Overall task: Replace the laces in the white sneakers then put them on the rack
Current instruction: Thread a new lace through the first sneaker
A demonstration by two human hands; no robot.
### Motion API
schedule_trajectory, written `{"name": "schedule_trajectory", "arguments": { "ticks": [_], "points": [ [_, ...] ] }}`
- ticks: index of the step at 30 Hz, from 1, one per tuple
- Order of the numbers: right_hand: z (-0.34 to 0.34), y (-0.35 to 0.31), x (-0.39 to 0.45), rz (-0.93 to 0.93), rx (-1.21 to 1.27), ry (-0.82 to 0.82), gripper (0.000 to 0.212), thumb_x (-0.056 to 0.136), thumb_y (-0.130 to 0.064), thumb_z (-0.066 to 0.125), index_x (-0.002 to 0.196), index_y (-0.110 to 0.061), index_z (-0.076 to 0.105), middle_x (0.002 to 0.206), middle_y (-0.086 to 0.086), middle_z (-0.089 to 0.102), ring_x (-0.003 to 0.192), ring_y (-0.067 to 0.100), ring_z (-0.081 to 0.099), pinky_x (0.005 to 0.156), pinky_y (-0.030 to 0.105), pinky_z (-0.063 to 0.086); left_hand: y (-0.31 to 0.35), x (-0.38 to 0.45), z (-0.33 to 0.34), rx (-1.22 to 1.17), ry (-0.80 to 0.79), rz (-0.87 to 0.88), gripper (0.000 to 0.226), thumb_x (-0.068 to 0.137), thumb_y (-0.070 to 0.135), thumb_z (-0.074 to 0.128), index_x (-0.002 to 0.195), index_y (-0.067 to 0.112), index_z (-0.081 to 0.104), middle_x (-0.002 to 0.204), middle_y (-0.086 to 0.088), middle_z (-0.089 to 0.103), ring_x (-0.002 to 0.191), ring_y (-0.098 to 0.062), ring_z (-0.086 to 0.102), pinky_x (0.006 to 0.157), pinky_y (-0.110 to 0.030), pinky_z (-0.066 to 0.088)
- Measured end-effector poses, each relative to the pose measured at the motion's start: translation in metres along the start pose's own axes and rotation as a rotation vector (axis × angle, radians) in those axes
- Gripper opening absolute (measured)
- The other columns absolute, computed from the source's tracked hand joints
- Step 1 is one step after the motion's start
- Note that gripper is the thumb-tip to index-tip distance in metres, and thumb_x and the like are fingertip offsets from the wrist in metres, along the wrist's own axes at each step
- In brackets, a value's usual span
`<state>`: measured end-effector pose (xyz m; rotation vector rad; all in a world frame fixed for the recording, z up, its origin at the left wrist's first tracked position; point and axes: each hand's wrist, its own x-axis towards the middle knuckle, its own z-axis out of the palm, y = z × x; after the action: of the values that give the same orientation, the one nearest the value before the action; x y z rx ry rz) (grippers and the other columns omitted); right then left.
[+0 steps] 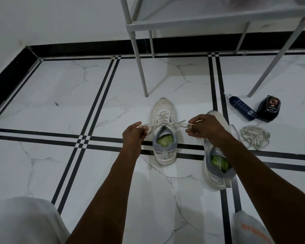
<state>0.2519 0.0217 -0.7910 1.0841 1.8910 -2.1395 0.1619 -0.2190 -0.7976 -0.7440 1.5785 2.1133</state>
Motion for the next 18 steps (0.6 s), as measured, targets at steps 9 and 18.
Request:
{"name": "schedule_trajectory", "arguments": {
  "ticks": [9,18],
  "points": [
    [-0.008,-0.012,-0.005,-0.036,0.088,-0.217,0.029,0.080,-0.003,0.078,0.105,0.010,0.070,0.103,0.025,0.073,0.099,0.031,0.073,0.084,0.031,0.061,-0.004,0.003,-0.014,0.224,-0.137,0.181,0.025,0.085,0.003,0.078,0.107,-0.007,0.072,0.091,-0.015,0.073,0.080,-0.021,0.072,0.086,-0.031,0.060],
    [0.006,-0.001,0.004,-0.157,-0.031,-0.032,0.021,0.078,0.003,0.079,0.096,0.007,0.070,0.096,0.030,0.071,0.087,0.034,0.071,0.083,0.043,0.061,-0.007,0.009,-0.024,0.503,-0.237,0.378,0.024,0.089,0.014,0.077,0.112,0.006,0.074,0.090,-0.010,0.072,0.075,-0.016,0.069,0.072,-0.026,0.056]
  ]
}}
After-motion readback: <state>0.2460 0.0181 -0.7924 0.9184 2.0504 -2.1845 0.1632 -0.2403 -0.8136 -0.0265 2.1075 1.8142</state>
